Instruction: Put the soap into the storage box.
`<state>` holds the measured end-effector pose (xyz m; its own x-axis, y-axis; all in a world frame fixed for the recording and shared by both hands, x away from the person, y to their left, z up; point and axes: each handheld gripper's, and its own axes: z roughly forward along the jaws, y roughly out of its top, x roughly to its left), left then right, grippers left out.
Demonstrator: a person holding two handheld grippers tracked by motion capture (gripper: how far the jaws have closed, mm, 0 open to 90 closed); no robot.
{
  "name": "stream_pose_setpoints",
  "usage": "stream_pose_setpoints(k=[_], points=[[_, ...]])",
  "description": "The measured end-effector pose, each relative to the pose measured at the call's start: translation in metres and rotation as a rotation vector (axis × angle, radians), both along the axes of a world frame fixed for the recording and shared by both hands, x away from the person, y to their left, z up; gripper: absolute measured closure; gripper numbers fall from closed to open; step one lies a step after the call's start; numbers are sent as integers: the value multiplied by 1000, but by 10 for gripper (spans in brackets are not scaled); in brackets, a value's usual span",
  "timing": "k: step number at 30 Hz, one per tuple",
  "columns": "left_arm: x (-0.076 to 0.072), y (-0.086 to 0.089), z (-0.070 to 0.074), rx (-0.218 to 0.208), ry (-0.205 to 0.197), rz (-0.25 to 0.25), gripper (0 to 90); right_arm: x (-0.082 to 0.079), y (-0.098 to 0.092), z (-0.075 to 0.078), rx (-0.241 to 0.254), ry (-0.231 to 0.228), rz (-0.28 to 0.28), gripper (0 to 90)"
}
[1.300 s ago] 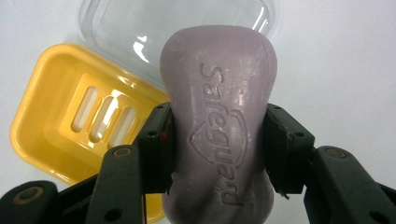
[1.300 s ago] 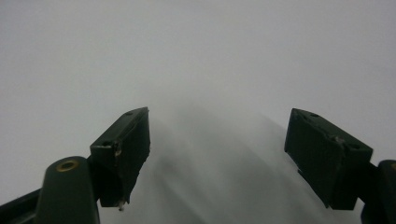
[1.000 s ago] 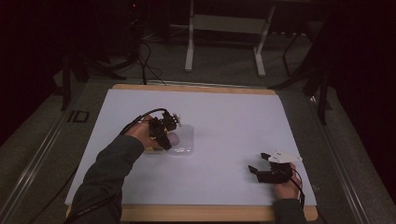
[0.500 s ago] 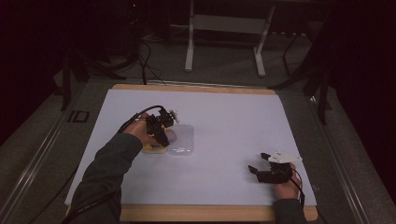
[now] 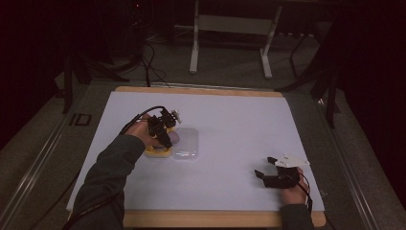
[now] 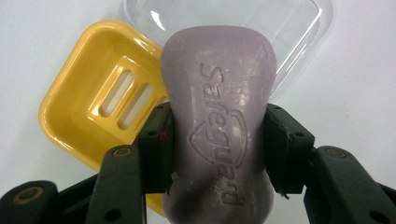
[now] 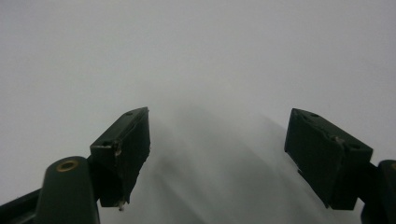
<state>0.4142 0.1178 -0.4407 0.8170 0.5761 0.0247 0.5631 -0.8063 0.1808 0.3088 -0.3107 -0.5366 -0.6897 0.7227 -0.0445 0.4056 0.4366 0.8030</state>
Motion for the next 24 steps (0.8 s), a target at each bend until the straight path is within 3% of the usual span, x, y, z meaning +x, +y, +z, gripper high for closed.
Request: stream_pose_setpoints(k=[24], points=[[12, 9, 2, -11, -20, 72, 500, 0, 0, 0, -2, -2, 0, 220]])
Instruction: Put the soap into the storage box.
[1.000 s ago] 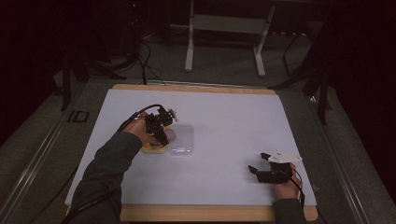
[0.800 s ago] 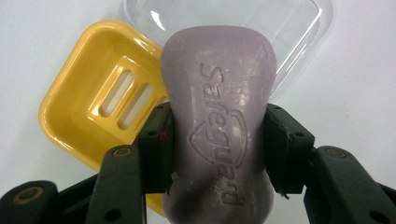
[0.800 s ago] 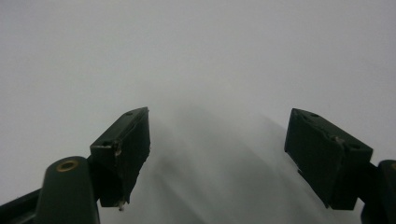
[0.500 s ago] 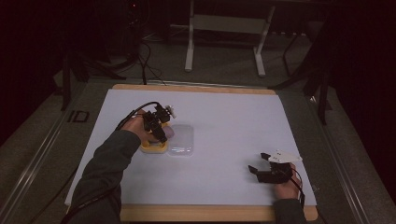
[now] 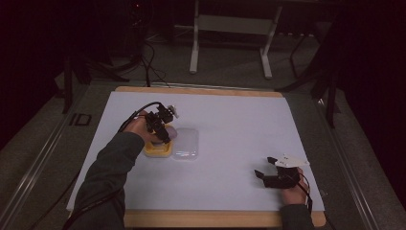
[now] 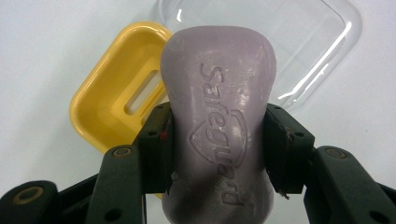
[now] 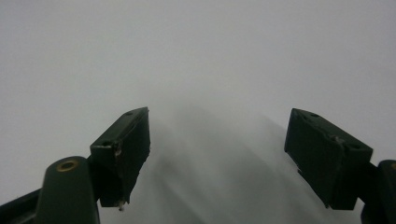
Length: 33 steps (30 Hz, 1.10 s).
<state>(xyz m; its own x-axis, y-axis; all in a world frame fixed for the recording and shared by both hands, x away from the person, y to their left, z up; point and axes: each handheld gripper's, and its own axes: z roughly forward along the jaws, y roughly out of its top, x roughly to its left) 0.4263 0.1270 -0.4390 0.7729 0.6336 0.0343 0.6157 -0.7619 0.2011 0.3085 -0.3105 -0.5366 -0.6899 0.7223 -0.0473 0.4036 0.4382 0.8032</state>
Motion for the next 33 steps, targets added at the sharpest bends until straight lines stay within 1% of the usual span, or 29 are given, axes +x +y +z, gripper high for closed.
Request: stream_pose_setpoints(k=[8, 11, 12, 16, 17, 19, 21, 23, 27, 28, 31, 32, 33], points=[[6, 5, -4, -15, -2, 54, 500, 0, 0, 0, -1, 1, 0, 220], [7, 6, -5, -16, -1, 63, 499, 0, 0, 0, -1, 1, -1, 220], [8, 7, -5, -20, -2, 74, 499, 0, 0, 0, -1, 1, -1, 220], [10, 11, -7, -18, -3, 91, 500, 0, 0, 0, -2, 0, 0, 220], [10, 12, -8, -22, -4, 107, 500, 0, 0, 0, -1, 1, -1, 220], [11, 14, -9, -20, -4, 121, 500, 0, 0, 0, -2, 1, -1, 220], [11, 15, -9, -18, -3, 124, 499, 0, 0, 0, -3, 0, 0, 220], [12, 17, -10, -16, 0, 143, 500, 0, 0, 0, -2, 1, -1, 220], [13, 18, -12, -13, 3, 155, 500, 0, 1, 0, -3, 1, -2, 220], [13, 18, -12, -13, 6, 164, 499, 0, 1, 0, -3, 1, -1, 220], [14, 18, -14, -15, 12, 163, 499, 0, 1, 0, -4, 0, 0, 220], [14, 18, -16, -13, 23, 159, 500, 0, 1, 0, -5, 1, 0, 220], [14, 17, -16, -10, 23, 159, 500, 0, 1, 0, -5, 0, 0, 220]])
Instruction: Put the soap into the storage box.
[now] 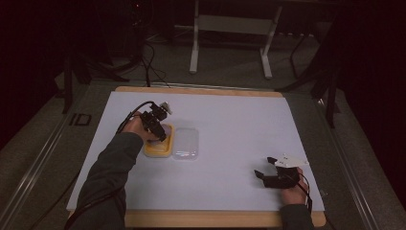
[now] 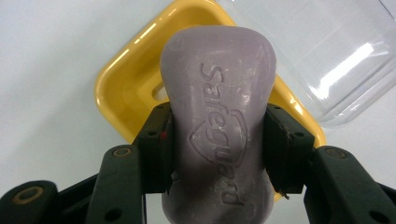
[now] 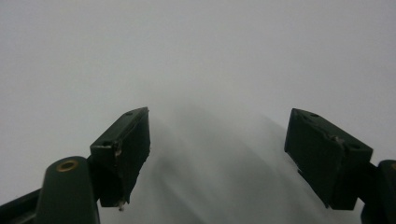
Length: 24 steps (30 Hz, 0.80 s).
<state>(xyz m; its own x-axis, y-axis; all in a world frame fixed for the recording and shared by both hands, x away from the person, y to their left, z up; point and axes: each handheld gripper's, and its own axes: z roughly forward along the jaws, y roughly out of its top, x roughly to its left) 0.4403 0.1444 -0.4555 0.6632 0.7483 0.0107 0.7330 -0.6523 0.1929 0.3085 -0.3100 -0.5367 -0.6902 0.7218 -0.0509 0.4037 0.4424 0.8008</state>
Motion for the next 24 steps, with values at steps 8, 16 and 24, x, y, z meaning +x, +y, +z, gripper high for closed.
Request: stream_pose_setpoints(k=[8, 16, 24], points=[[2, -1, -5, -6, 6, 22, 499, 0, 0, 0, -2, 0, 0, 220], [3, -1, -9, -8, 10, 47, 499, 0, 0, 0, -3, -1, 1, 220], [3, -2, -12, -17, 12, 82, 499, 0, 0, 0, -3, -1, 1, 220]])
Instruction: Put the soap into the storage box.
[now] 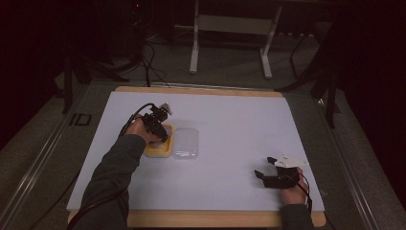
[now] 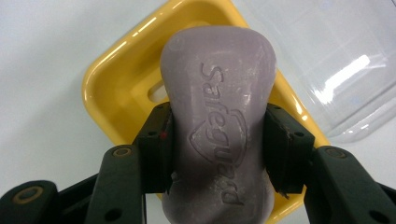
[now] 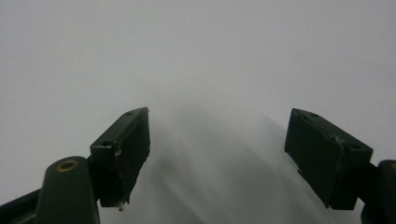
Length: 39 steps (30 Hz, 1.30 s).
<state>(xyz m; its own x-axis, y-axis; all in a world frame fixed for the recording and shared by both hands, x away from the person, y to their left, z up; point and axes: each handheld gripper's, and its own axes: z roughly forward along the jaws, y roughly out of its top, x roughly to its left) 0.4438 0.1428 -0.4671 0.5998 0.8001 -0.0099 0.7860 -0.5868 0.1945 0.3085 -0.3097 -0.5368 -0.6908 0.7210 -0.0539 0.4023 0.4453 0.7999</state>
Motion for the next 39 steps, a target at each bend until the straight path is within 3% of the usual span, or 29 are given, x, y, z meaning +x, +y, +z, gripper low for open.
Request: stream_pose_setpoints(k=[9, 17, 20, 22, 26, 31, 39], points=[[1, 3, -4, 3, 8, 32, 498, 0, 0, 0, -1, -1, 0, 220], [1, 4, -7, 0, 17, 31, 495, 0, 0, 0, -3, -1, 1, 220], [1, 3, -9, 18, 31, 15, 457, 0, 0, 0, -3, 0, 0, 220], [1, 4, -10, 1, 41, 14, 424, 0, 0, 0, -4, -1, 0, 220], [0, 5, -7, -25, 33, 19, 372, 0, 0, 0, -3, 0, 1, 220], [-2, 6, -3, -20, 9, 13, 318, 0, 1, 0, -4, 0, 1, 220], [-6, 6, 3, -19, -25, 4, 314, 0, 1, 0, -7, 1, 2, 220]])
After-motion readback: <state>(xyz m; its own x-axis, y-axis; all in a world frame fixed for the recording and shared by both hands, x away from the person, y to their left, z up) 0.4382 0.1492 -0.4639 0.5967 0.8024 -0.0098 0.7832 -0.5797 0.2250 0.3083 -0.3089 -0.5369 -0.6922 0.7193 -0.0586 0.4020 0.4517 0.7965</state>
